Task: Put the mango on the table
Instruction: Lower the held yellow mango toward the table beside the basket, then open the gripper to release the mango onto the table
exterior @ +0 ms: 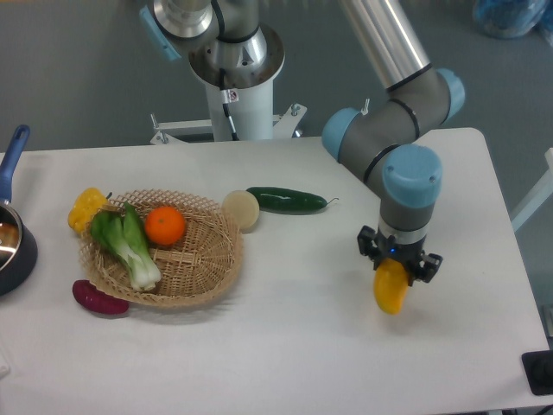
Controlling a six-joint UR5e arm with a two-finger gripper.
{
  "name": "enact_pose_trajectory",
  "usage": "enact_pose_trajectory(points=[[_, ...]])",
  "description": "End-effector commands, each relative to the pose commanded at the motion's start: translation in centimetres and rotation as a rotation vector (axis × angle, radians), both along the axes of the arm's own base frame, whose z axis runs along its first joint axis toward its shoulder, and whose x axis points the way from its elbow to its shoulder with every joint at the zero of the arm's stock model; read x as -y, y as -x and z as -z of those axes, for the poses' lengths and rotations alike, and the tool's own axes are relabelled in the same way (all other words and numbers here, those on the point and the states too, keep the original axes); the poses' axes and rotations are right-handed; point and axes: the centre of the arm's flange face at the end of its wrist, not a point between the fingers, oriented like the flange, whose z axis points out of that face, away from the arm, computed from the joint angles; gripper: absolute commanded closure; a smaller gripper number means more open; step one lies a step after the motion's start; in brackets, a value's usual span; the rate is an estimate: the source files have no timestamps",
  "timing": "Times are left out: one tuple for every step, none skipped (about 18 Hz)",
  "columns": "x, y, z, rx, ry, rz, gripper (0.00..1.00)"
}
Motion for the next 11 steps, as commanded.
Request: enact_pose_trajectory(points=[[0.0,0.0,0.0,0.000,0.000,-0.002,0.34],[-0.1,-0.1,0.0,0.001,-0.001,0.003,0.24],[-0.2,-0.1,0.3,0.005,0.001,0.005,0.20],[-0.3,0.0,0.5,0.005,0.001,0.006,0.06],[-0.3,0.0,0.6,0.005,0.003,0.006,0.00],[-0.3,0.1,0.4,0.002,0.003,0.004,0.00],[-0.3,0.1,0.2,-0.001,-0.001,0.003,0.00],[-0.3,0.2,-0.3,-0.008,-0.004,0.005,0.00],[-0.2,0.3,-0.5,-0.011,-0.004,0.006,0.00],[0.0,0.5,-0.6,-0.018,0.001,0.005,0.00],[0.4,0.8,-0.8,-0.028,0.015,-0.002,0.00]])
